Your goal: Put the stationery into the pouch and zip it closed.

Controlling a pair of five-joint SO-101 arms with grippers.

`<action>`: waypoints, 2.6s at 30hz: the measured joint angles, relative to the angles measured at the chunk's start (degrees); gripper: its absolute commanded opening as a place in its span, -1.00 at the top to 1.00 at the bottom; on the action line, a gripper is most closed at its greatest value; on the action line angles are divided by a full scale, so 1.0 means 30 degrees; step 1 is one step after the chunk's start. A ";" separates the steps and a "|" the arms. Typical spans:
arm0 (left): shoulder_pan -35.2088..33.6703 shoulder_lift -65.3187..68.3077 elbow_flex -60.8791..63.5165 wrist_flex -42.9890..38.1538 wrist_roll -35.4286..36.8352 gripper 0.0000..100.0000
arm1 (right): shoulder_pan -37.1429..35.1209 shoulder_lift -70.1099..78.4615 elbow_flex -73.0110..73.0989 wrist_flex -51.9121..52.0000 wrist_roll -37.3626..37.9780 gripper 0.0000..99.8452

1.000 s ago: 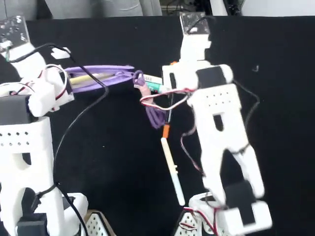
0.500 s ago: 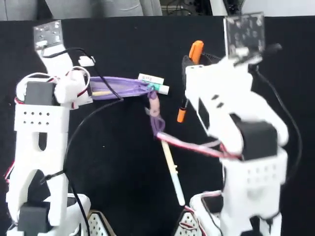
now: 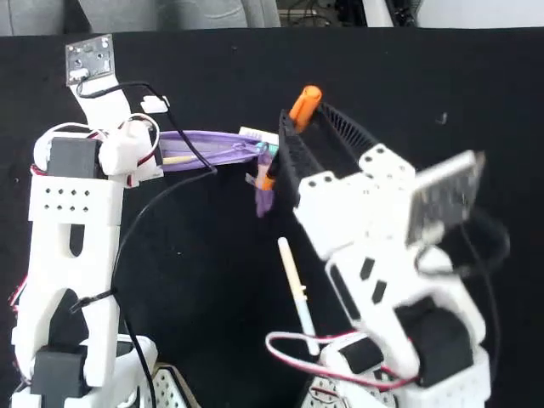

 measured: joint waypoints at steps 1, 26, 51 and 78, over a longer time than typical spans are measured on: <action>0.0000 0.0000 0.0000 0.0000 0.0000 0.94 | -0.0176 -0.0733 0.0821 -0.0733 0.0000 0.98; 0.2403 0.0059 0.0000 0.0000 0.0703 0.94 | -0.2520 -0.4103 0.4835 -0.5304 0.0029 0.98; 0.2403 0.0059 0.0000 0.0000 0.0703 0.94 | -0.2520 -0.2403 1.1985 -1.1429 0.2286 0.98; 0.2403 0.0059 0.0000 0.0000 0.0703 0.94 | -0.2549 -0.2901 0.8527 -1.3714 0.5216 0.98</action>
